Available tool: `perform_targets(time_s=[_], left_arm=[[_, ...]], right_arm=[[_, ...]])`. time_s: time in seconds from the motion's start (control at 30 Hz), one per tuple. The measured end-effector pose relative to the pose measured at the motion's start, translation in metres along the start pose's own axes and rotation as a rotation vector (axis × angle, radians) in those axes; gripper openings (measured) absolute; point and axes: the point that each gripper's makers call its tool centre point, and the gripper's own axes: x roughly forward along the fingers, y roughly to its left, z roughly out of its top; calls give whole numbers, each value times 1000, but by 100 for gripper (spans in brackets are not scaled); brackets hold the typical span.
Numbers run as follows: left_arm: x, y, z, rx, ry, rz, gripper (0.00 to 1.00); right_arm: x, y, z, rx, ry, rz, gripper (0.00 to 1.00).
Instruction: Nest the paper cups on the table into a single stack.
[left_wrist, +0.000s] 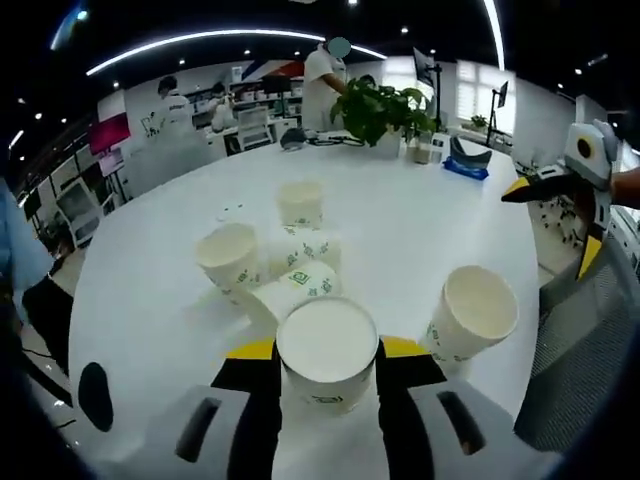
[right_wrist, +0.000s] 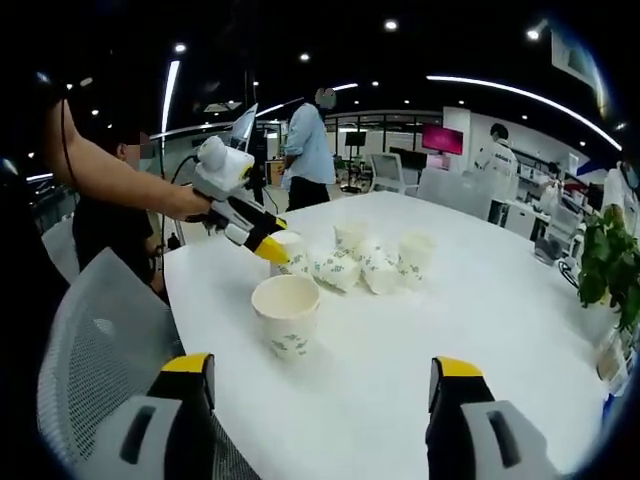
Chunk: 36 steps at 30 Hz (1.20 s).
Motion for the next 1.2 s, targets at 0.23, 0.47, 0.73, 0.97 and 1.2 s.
perform_targets(time_s=[0.23,0.47,0.73,0.97,1.2], left_arm=[[-8,-3,5,7,-14,-2,35],[-20,-9,10,21,-30,-9,35],[-30,-11,14,25,-39,-12,35],[-37,-16,18,39,-46,-16,35],[-52,-24,34,56,-67,-31,35]], right_arm=[[1,0,2,-5,-4,4,89],[1,2,7,-1,-17,9,88],[3,4,12,-3,-29,15,86],[5,10,17,-3,-35,26,85],[6,14,24,-6,-46,42,82]])
